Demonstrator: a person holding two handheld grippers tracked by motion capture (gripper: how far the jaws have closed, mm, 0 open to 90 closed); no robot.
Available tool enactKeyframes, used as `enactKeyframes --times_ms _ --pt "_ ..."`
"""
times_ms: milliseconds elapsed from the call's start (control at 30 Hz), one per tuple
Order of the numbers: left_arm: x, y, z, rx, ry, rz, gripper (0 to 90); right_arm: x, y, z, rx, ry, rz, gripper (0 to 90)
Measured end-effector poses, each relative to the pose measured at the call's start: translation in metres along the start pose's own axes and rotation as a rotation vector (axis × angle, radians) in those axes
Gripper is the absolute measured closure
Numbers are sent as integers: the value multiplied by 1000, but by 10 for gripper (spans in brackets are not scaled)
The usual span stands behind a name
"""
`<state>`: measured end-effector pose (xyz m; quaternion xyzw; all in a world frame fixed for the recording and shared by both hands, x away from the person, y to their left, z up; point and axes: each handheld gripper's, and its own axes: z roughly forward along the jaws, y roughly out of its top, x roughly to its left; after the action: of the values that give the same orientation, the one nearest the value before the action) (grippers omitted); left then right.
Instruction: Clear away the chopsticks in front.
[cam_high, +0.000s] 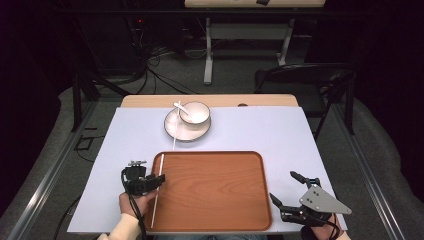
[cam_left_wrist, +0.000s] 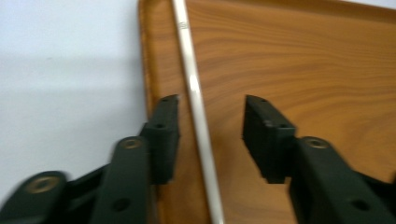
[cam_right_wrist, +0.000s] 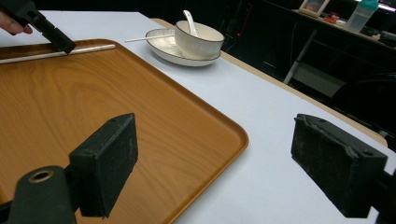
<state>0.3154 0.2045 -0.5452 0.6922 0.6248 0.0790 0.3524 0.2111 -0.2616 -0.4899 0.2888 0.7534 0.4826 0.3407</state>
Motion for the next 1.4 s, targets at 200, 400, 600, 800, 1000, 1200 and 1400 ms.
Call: enactKeyframes --times_ms 200,400,600,800,1000,1200,1400 --pt "-2 7 -8 -32 -13 72 266 -1 -1 2 12 13 -5 141" --pt "0 20 -15 -61 -18 121 161 -1 -1 2 12 12 -3 141" --pt "3 39 -12 -52 -20 151 134 -1 -1 3 16 14 -5 142" --pt "6 64 -5 -49 -6 176 70 0 -1 3 21 14 -6 142" --pt "7 92 7 -29 4 187 35 0 -1 4 20 15 -11 142" --pt "0 117 18 -35 12 210 22 0 -1 3 22 17 -10 142" --pt "-2 143 27 -36 14 230 30 0 -2 3 22 17 -9 142"
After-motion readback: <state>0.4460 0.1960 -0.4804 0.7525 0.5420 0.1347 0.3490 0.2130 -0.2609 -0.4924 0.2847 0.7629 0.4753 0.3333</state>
